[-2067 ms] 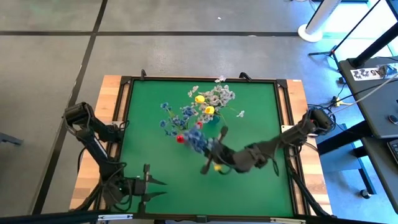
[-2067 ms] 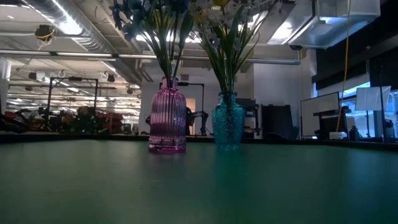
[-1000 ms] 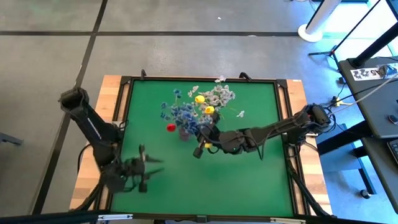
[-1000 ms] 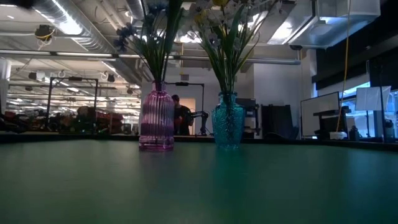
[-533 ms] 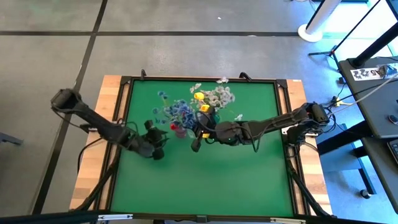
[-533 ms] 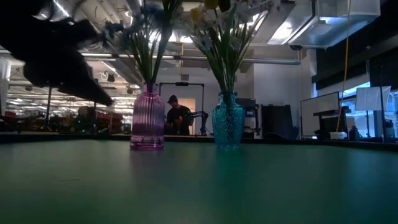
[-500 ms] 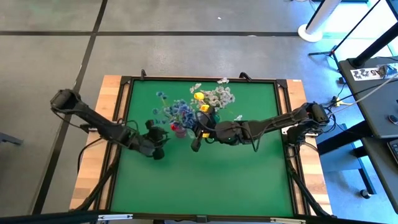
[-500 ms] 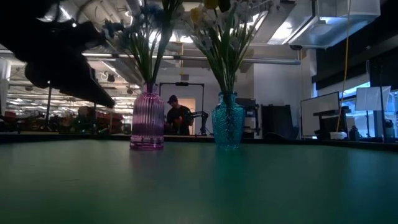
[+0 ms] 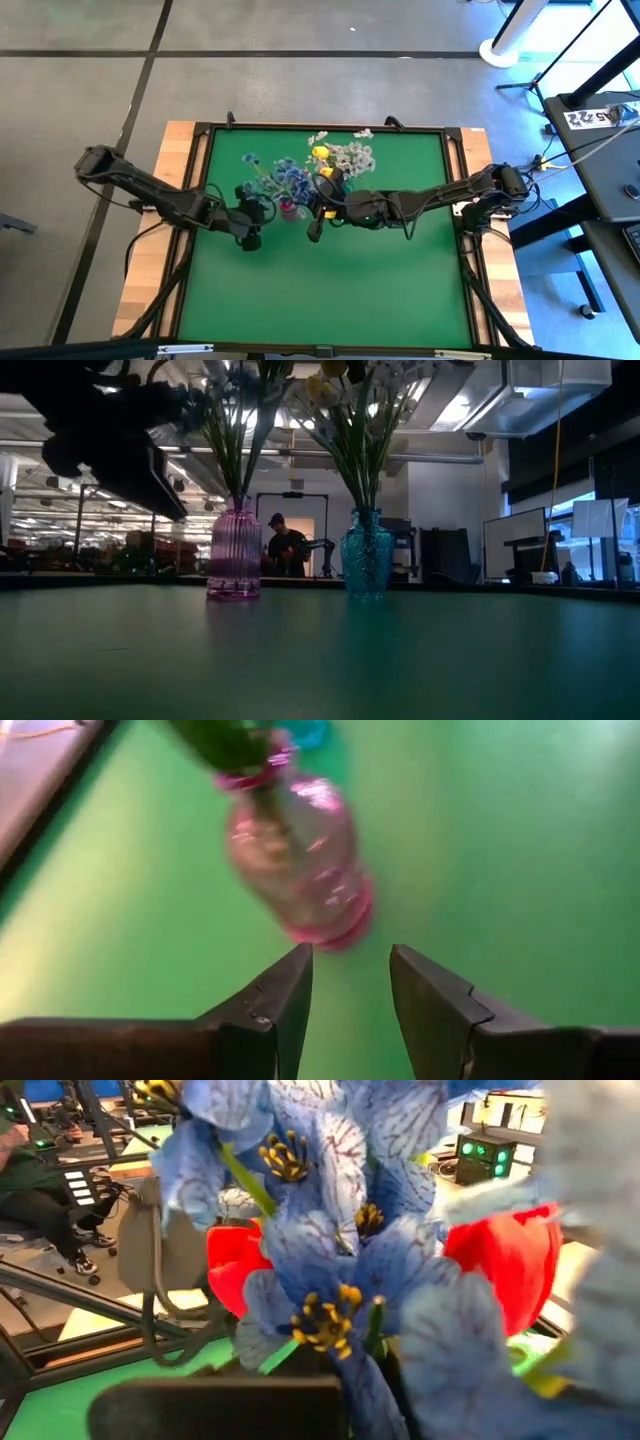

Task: Sort flowers into vase by color
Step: Put the blue flowers into the purple vase

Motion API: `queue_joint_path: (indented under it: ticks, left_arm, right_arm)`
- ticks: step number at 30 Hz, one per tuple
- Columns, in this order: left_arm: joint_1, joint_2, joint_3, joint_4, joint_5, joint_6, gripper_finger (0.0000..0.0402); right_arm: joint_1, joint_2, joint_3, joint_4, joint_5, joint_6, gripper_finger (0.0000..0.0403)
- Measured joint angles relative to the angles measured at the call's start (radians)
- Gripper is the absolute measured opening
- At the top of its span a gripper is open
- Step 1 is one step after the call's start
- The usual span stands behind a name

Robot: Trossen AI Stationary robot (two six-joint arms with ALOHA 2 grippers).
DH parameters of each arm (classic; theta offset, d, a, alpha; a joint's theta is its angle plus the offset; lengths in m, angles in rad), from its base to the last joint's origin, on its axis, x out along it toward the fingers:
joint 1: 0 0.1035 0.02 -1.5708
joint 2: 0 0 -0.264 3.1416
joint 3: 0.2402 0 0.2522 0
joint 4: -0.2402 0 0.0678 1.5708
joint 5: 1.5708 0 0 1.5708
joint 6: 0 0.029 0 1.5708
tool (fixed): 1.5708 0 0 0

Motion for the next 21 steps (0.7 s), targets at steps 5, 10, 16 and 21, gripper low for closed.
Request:
queue_joint_path:
  ticks: [5,10,16,21]
  left_arm:
    - [0.092,-0.089,-0.025,-0.002,-0.024,0.077,0.0133]
    - [0.244,-0.089,-0.121,0.301,0.189,0.239,0.0133]
    - [0.263,-0.058,-0.188,0.527,0.386,0.243,0.0133]
    - [0.185,-0.058,-0.19,0.553,0.386,0.217,0.0133]
  right_arm:
    - [0.001,0.0,-0.001,0.033,-0.017,-0.023,0.0012]
    - [0.001,0.0,-0.001,0.035,0.003,-0.031,0.0012]
    - [0.0,0.004,-0.001,0.038,0.071,-0.084,0.0012]
    - [0.0,0.007,-0.002,0.072,0.088,-0.113,0.0012]
